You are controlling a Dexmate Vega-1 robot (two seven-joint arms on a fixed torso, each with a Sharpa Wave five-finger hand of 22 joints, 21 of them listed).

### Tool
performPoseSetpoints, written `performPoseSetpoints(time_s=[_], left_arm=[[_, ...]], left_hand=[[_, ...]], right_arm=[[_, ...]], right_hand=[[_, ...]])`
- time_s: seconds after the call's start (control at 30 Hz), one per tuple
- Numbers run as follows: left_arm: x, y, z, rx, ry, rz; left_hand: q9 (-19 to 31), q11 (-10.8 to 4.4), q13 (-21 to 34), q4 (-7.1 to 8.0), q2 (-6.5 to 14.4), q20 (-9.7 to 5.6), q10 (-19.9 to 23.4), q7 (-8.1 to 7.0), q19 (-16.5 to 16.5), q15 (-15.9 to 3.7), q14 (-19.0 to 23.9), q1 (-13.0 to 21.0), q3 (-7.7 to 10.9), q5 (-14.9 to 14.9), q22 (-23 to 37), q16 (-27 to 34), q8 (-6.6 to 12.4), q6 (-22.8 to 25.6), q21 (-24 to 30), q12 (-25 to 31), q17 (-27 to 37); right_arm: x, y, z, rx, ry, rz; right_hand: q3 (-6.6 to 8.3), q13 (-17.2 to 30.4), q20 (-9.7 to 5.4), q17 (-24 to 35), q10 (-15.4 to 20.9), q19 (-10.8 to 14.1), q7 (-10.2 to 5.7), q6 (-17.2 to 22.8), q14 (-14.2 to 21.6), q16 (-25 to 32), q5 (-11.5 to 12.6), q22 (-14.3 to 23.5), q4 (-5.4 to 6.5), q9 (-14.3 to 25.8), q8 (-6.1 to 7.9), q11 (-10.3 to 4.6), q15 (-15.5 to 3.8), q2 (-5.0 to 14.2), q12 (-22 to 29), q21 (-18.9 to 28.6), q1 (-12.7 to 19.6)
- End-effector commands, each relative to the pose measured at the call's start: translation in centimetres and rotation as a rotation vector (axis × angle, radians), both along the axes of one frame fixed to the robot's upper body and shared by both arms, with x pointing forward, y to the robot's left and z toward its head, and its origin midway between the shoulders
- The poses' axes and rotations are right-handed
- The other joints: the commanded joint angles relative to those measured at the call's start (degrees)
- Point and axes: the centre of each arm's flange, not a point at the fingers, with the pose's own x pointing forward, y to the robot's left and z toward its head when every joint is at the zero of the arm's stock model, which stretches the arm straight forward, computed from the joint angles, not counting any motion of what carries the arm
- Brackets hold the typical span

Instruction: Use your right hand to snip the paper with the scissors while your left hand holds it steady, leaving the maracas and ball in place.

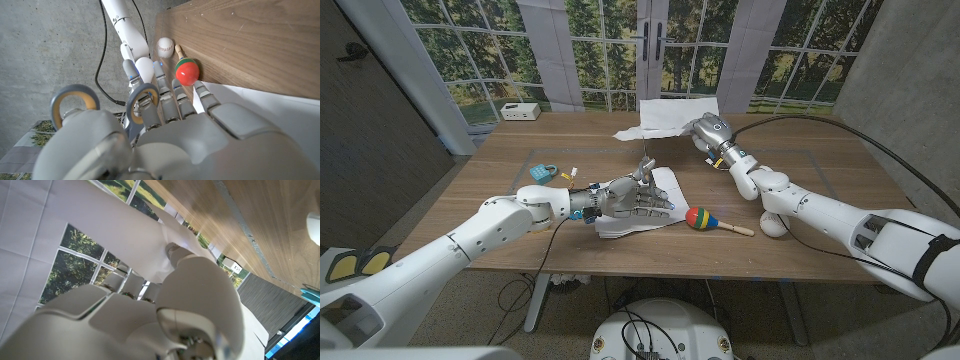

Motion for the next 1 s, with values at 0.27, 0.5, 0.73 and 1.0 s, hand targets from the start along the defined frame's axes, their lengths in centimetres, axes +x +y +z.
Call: performPoseSetpoints(time_s=[0.27, 0.5, 0.73, 1.0], left_arm=[[0.24, -0.01, -0.05, -0.005, 0.007, -0.003], [0.29, 0.04, 0.01, 0.008, 0.002, 0.004], [0.42, -0.18, 0.04, 0.019, 0.002, -0.003], [0.44, -0.33, 0.21, 0.019, -0.002, -0.001]], left_hand=[[0.3, -4.09, 0.1, 0.32, 0.1, -0.22, 4.0, 2.98, -0.3, -1.53, 0.6, -0.3, -0.03, 0.1, 0.1, 0.4, -0.04, -0.5, 0.2, 0.2, 0.0], [0.3, -4.07, 0.1, 0.31, 0.1, -0.22, 4.0, 3.07, -0.3, -1.49, 0.5, -0.3, -0.03, 0.1, 0.1, 0.3, -0.02, -0.4, 0.2, 0.2, 0.0], [0.3, -4.22, 0.1, 0.30, 0.1, -0.17, 3.9, 3.11, -0.3, -1.57, 0.5, -0.4, -0.03, 0.1, 0.1, 0.3, -0.13, -0.5, 0.2, 0.2, 0.0], [0.3, -4.20, 0.1, 0.28, 0.0, -0.14, 4.0, 3.14, -0.4, -1.49, 0.5, -0.4, -0.05, 0.0, 0.1, 0.4, -0.25, -0.6, 0.2, 0.2, 0.0]], right_arm=[[-0.50, -0.11, -0.43, 0.007, -0.008, 0.028], [-0.49, -0.07, -0.72, 0.004, -0.008, 0.037], [-0.55, 0.13, -0.70, 0.003, -0.015, 0.049], [-0.57, 0.59, -0.84, -0.010, -0.021, 0.069]], right_hand=[[-0.06, 0.2, -5.75, 0.5, 0.6, -0.4, 0.21, 0.6, 0.8, -0.5, -0.2, -0.1, -0.36, 0.2, -0.17, 0.22, -7.53, 0.10, -0.2, 1.0, -0.5], [-0.03, 0.4, -5.78, 0.7, 0.6, -0.6, 0.22, 0.7, 0.9, -0.7, -0.2, -0.2, -0.39, 0.2, -0.31, 0.21, -7.53, 0.10, -0.3, 1.5, -0.6], [-0.01, 0.5, -5.90, 0.9, 0.7, -0.8, 0.21, 0.8, 1.0, -1.0, -0.2, -0.3, -0.41, 0.3, -0.43, 0.20, -7.53, 0.09, -0.4, 1.9, -0.6], [0.02, 0.6, -6.00, 1.1, 0.7, -1.1, 0.22, 0.9, 1.0, -1.3, -0.3, -0.4, -0.47, 0.3, -0.59, 0.19, -7.53, 0.07, -0.7, 2.5, -0.7]])
